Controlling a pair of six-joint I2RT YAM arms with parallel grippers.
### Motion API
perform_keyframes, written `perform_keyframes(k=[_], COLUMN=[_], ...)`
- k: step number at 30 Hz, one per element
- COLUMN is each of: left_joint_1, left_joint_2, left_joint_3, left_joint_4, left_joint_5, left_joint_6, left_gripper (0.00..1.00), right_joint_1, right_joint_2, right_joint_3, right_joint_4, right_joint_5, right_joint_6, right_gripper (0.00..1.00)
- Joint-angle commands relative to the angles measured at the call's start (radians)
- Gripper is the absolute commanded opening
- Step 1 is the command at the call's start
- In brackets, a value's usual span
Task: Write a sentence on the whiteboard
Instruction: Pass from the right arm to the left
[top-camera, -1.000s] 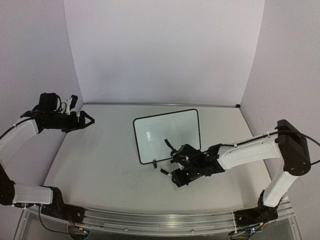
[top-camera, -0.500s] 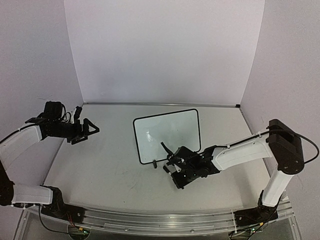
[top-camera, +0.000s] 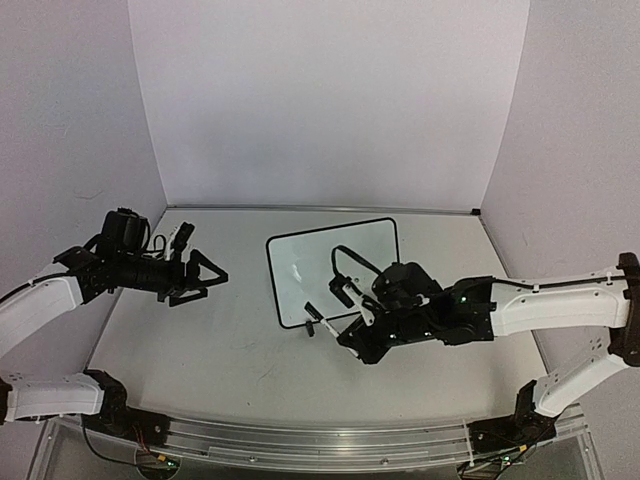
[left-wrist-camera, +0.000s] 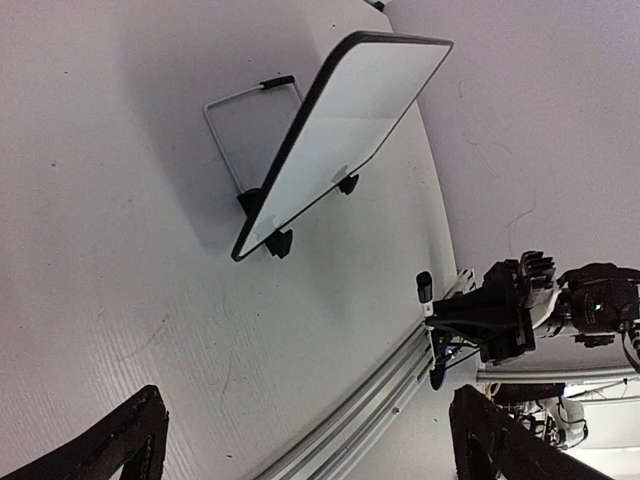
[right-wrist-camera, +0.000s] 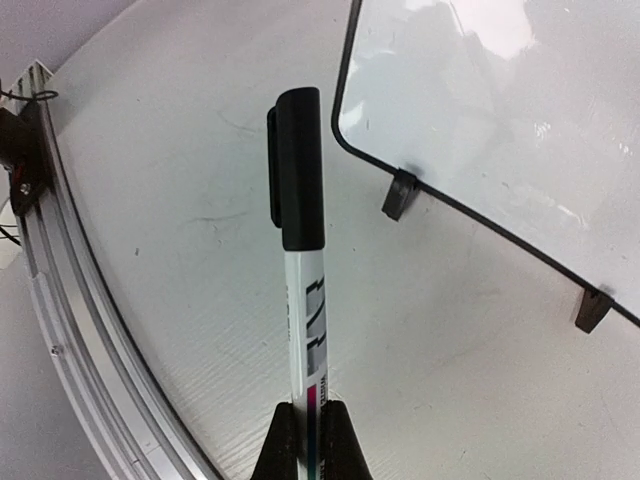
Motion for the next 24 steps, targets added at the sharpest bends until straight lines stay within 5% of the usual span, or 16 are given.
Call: perform_keyframes(k=[1, 13, 24], left_joint_1=[-0.118, -0.403, -0.413], left_joint_2=[0.019, 0.272, 0.351], left_joint_3=[0.093, 0.286, 0.295], left_joint_4=[0.109, 0.167, 0.297], left_joint_5=[-0.006, -0.004, 0.053], left_joint_6=[-0.109, -0.106, -0.175], left_gripper=[0.97, 0.96, 0.46], right_joint_1=[0.007, 0.017, 0.026], right_joint_2=[-0.022, 0.001, 0.016], right_joint_3=[0.105, 0.272, 0.296], right_joint_4=[-0.042, -0.107, -0.152], right_joint_5=[0.01, -0.066, -0.063], right_joint_6=[-0.087, -0.18, -0.214], right_gripper=[0.0, 0.0, 0.0])
